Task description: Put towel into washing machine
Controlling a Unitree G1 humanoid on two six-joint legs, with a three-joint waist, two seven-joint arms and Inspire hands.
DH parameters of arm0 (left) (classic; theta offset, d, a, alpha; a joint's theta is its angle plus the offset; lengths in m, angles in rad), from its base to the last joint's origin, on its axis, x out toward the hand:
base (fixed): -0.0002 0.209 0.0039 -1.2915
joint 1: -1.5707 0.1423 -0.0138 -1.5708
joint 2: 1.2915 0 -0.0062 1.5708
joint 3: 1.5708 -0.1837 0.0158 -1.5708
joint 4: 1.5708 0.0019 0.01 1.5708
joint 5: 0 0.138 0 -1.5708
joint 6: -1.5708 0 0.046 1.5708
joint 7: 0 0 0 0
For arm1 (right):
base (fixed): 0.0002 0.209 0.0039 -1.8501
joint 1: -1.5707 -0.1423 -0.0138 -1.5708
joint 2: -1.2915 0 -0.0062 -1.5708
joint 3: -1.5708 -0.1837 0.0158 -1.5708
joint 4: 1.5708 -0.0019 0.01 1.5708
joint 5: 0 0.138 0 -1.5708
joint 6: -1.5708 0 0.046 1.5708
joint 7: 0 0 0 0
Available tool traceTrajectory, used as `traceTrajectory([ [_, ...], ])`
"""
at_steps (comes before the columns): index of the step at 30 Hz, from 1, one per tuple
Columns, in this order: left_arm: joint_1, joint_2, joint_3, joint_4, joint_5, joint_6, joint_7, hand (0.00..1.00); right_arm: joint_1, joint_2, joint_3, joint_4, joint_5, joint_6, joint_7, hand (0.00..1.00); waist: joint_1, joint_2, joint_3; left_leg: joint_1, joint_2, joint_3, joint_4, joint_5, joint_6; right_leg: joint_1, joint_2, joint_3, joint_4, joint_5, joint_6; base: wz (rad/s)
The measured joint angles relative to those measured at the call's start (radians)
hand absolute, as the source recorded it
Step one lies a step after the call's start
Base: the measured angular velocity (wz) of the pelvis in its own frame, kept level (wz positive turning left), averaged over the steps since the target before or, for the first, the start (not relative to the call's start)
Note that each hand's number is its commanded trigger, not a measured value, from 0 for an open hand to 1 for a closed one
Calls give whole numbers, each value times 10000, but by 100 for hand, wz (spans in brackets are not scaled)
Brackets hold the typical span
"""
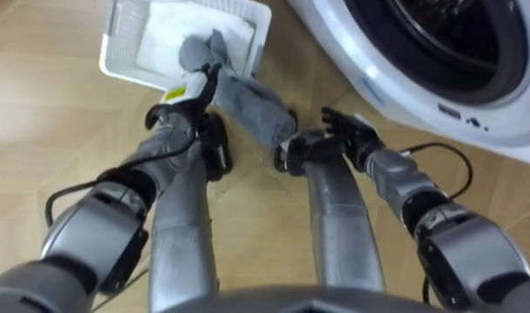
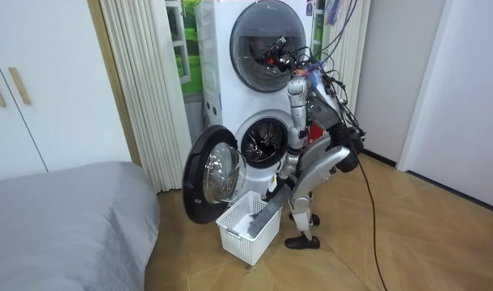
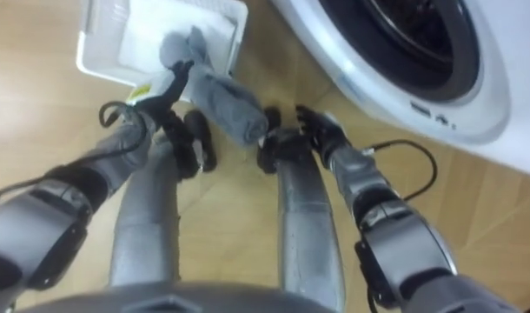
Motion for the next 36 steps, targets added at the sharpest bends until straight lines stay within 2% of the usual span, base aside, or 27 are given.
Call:
traceTrajectory([
  [2, -189, 79, -388, 1, 102, -33, 60, 0, -98, -58, 205, -74, 285, -247, -5, 0, -75, 0, 0, -402, 33, -1, 339, -69, 27, -418, -8, 33, 342, -65, -3, 0],
  [8, -493, 110, -611, -73, 298, -243, 113, 0, -96, -73, 253, -421, 474, -739, 15, 0, -328, -4, -1, -1144, 173, -11, 911, -235, 51, -1122, -22, -31, 846, -156, -75, -3],
  [16, -862, 294, -1035, -306, 282, -545, 3, 0, -130, -147, 869, -590, 928, -1067, 160, 0, -817, -32, -9, -1287, 199, -7, 1195, -422, 68, -1259, -6, -12, 1092, -322, -75, -2],
  [17, -904, 323, -1190, -305, 272, -598, -60, 56, -131, -144, 908, -589, 943, -1133, 208, 0, -893, -46, -12, -1285, 201, 0, 1204, -439, 96, -1259, 1, -3, 1092, -338, -66, 0],
  [18, -926, 343, -1296, -305, 269, -623, -86, 100, -132, -143, 914, -594, 944, -1150, 214, 0, -935, -49, -11, -1282, 204, 6, 1204, -448, 102, -1259, 2, 7, 1093, -348, -55, -3],
  [23, -960, 436, -1783, -285, 265, -830, -465, 100, -227, -137, 1010, -541, 938, -1211, 217, 0, -1046, -165, -5, -1271, 351, 73, 1327, -621, 111, -1259, 93, 42, 1088, -388, -55, -11],
  [29, -1014, 579, -2131, -257, 206, -831, -770, 100, -393, -116, 1103, -364, 882, -1242, 208, 0, -1071, -331, -3, -1270, 359, 71, 1356, -680, 116, -1249, 91, 43, 1101, -454, -33, -1],
  [36, -1118, 587, -2331, -270, 178, -831, -1016, 100, -410, -116, 1104, -301, 810, -1245, 204, 0, -1101, -353, -13, -1222, 320, 105, 1424, -748, 176, -1209, 19, 67, 1188, -532, 18, 0],
])
